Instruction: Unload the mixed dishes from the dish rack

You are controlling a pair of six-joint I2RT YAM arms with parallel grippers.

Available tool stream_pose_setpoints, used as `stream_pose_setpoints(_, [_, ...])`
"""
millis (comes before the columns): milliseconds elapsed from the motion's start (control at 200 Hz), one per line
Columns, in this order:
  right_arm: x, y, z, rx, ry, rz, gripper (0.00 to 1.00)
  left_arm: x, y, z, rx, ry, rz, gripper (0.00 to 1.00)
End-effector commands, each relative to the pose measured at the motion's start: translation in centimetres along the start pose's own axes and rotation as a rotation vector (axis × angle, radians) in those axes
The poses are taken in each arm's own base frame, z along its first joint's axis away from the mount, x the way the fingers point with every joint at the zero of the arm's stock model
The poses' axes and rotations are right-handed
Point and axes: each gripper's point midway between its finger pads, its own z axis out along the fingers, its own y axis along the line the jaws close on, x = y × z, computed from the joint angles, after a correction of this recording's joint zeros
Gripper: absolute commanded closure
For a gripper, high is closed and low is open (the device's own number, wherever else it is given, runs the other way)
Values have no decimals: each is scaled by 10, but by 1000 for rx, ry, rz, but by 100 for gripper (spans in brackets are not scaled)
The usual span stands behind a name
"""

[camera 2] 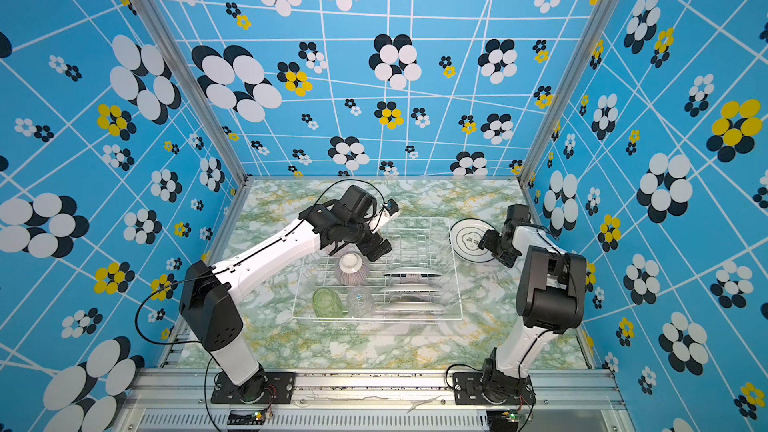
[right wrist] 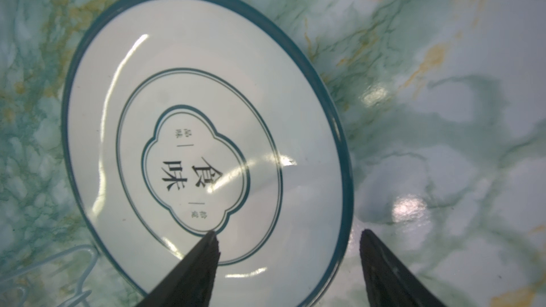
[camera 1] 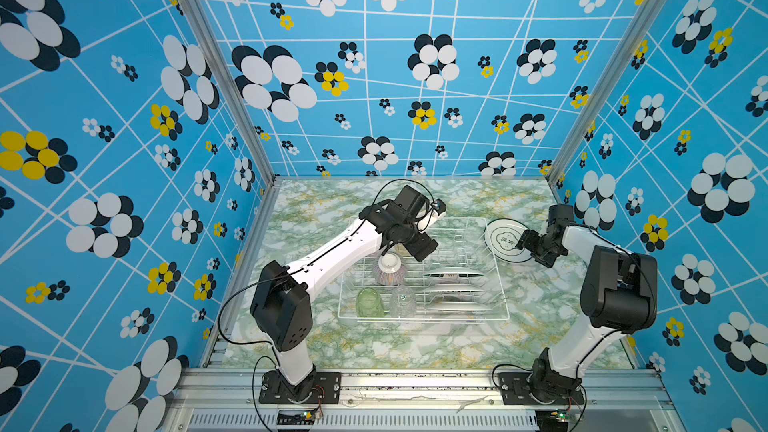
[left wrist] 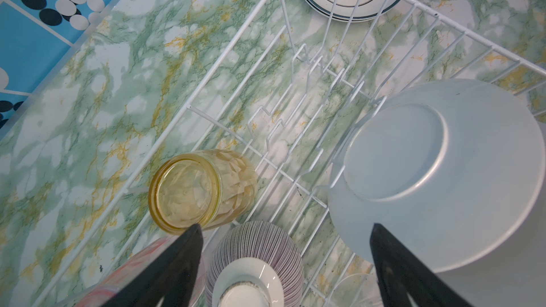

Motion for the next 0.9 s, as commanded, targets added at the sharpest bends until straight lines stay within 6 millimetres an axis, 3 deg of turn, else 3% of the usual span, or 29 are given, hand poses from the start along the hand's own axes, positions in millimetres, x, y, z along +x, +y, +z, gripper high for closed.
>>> stream_pose_setpoints(0, [-3, -3, -23, 7, -41, -18, 23, -6, -16, -4, 52, 6, 41, 12])
stream_pose_setpoints(110, [-3, 0, -47, -24, -79, -31, 23, -8, -29, -14, 74, 5, 80, 20])
stream_pose_setpoints(275, [3, 14, -80, -100, -119, -57, 23, -12, -56, -22, 93, 6, 172, 16])
stream_pose_setpoints(475, [15, 32, -110, -179, -160, -84, 23, -12, -83, -13, 106, 68, 269, 15])
stream_pose_setpoints(670, [24, 43, -134, -230, -202, -107, 22, -14, -97, -1, 131, 95, 298, 15])
stream_pose_setpoints(895, [28, 52, -161, -275, -264, -122, 21, -14, -94, 16, 103, 130, 318, 15])
